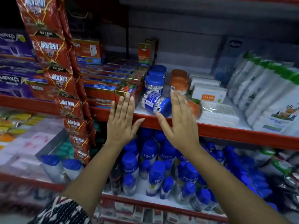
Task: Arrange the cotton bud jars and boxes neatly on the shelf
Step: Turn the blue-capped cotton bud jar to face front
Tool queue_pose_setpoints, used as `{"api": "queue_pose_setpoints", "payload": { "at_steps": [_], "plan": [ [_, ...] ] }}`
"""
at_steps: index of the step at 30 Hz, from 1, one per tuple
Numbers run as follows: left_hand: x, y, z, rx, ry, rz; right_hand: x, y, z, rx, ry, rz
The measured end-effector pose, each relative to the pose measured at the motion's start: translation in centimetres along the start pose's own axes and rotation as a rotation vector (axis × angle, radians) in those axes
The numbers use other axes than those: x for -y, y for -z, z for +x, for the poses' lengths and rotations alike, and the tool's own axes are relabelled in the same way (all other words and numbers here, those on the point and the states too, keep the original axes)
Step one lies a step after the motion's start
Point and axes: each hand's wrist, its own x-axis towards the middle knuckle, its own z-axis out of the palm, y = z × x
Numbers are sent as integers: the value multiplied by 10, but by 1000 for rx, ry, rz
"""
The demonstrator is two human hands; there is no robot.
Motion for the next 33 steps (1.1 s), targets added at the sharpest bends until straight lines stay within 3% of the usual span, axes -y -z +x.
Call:
{"api": "queue_pose_setpoints", "payload": {
  "at_steps": [12, 22, 26, 33],
  "plan": [
    [5, -24, -11, -95, 16, 136, -12, 10, 38, 183, -17, -290],
    [9, -25, -11, -105, 5, 152, -2, 22, 66, 163, -93, -69],
    [9, -25, -9, -111, 2, 149, 1, 29, 90, 245, -133, 70],
    [9, -25, -10, -116, -3, 165, 7, 33, 114, 400, -124, 44]
  ]
}}
